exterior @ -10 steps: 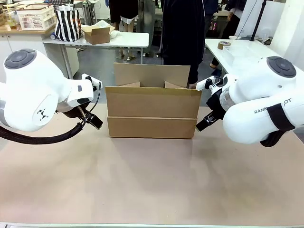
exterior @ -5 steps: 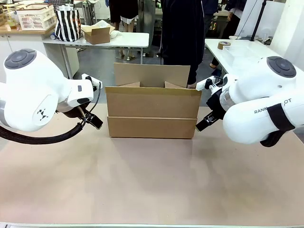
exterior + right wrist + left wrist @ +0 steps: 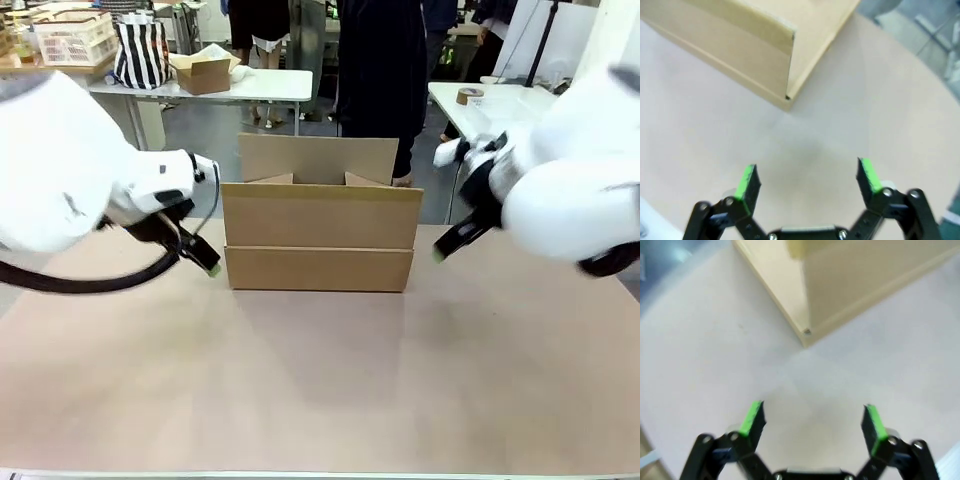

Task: Pack the gift set into the box.
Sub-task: Place both hands on the side flaps of the Package Box and spread them outward.

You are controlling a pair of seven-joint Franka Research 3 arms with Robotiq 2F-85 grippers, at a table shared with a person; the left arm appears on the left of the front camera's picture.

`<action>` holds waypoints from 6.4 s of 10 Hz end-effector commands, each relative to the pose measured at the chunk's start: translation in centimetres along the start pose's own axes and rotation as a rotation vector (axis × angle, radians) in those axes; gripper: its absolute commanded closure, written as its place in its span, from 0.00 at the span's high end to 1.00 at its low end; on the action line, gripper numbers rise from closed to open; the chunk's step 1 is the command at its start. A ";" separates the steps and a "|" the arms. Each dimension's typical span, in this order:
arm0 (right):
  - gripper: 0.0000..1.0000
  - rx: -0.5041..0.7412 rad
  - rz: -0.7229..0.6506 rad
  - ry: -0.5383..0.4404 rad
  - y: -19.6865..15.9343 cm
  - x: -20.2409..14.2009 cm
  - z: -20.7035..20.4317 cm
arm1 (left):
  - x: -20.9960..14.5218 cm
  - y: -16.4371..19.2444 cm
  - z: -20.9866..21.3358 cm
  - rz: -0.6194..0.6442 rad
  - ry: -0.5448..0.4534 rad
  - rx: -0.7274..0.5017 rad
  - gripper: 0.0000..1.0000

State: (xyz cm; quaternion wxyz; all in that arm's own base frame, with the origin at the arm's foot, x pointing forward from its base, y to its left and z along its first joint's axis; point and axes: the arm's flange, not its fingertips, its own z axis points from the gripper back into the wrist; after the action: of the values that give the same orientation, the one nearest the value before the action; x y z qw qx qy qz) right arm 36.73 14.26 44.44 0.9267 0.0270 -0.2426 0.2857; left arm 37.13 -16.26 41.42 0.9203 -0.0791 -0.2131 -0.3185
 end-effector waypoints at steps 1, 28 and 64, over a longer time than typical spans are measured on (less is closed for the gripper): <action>1.00 0.030 -0.034 -0.106 0.5 -2.7 9.6 | -3.0 0.3 8.4 -0.035 0.027 -0.022 1.00; 1.00 1.161 -0.553 -0.340 -10.8 -8.8 14.5 | -6.3 9.0 18.5 -0.014 -0.473 -0.857 1.00; 1.00 1.161 -0.553 -0.340 -10.8 -8.8 14.5 | 29.8 -8.0 -11.6 0.650 0.349 0.806 1.00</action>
State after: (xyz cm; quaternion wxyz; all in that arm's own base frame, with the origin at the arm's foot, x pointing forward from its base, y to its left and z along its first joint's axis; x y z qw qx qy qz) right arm 29.58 -2.22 53.94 0.7588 0.6214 -0.1642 0.1052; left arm 56.23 -41.64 43.56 0.9549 0.2583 -0.1225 0.0800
